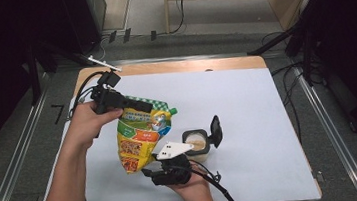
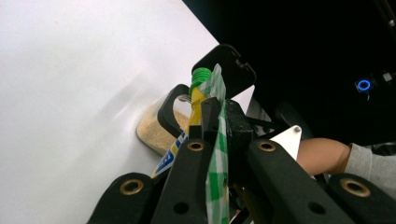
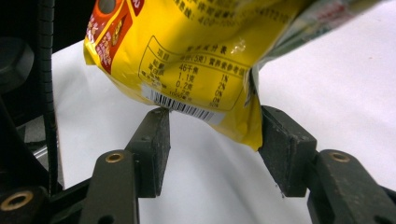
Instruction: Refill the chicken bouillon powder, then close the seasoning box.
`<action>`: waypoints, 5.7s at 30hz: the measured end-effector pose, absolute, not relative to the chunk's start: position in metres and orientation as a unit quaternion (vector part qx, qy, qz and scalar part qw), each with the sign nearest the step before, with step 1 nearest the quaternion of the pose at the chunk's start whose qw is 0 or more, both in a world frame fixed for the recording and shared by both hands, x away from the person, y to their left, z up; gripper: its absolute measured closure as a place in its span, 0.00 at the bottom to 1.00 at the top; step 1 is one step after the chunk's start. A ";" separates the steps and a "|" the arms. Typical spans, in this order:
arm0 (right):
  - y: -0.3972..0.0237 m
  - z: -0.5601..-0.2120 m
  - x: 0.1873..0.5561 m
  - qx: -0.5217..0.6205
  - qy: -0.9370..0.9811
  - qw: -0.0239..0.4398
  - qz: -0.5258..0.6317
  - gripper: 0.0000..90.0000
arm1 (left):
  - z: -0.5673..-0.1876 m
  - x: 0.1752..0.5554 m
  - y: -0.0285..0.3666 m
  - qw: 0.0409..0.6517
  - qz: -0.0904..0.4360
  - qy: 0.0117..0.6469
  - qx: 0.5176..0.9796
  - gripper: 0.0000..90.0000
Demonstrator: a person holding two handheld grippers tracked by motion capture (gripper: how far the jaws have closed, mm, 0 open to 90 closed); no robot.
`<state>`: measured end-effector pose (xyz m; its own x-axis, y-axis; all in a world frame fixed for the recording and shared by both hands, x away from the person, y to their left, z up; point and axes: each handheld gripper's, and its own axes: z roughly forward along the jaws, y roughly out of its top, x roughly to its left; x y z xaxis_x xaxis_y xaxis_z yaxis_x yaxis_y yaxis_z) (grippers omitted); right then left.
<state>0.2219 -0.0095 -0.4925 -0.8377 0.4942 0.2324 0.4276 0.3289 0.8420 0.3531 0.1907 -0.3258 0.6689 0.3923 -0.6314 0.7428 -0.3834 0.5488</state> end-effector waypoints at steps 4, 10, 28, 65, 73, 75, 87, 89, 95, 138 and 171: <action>-0.012 -0.491 0.223 0.287 0.811 0.036 0.508 0.52 | -0.325 0.356 0.201 0.438 -0.192 0.365 0.799 1.00; -0.014 -0.489 0.223 0.291 0.807 0.042 0.511 0.52 | -0.330 0.364 0.211 0.441 -0.174 0.386 0.791 1.00; -0.030 -0.483 0.227 0.316 0.791 0.078 0.518 0.51 | -0.323 0.373 0.218 0.473 -0.166 0.388 0.773 1.00; -0.026 -0.477 0.222 0.295 0.805 0.052 0.512 0.53 | -0.344 0.385 0.223 0.457 -0.049 0.422 0.781 0.78; -0.029 -0.469 0.224 0.296 0.806 0.044 0.511 0.54 | -0.338 0.382 0.225 0.459 -0.044 0.427 0.778 0.75; -0.030 -0.466 0.225 0.299 0.806 0.040 0.509 0.54 | -0.335 0.380 0.226 0.464 -0.045 0.426 0.775 0.75; -0.041 -0.445 0.227 0.292 0.807 0.046 0.511 0.58 | -0.326 0.376 0.234 0.467 -0.038 0.437 0.768 0.72; -0.043 -0.444 0.228 0.294 0.808 0.045 0.509 0.58 | -0.327 0.377 0.236 0.465 -0.037 0.440 0.767 0.72; -0.047 -0.439 0.231 0.295 0.810 0.039 0.505 0.60 | -0.326 0.376 0.245 0.471 -0.034 0.447 0.760 0.71; -0.101 -0.398 0.254 0.310 0.811 0.020 0.496 0.67 | -0.355 0.379 0.310 0.464 -0.012 0.519 0.718 0.56; -0.182 -0.379 0.276 0.374 0.784 0.070 0.491 0.99 | -0.386 0.390 0.305 0.445 -0.014 0.519 0.730 0.46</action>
<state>0.2762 -0.1819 -0.3792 -0.7105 0.6549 0.2576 0.5175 0.2380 0.8219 0.3900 0.3047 -0.3856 0.4616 0.7450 -0.4815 0.7692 -0.0658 0.6356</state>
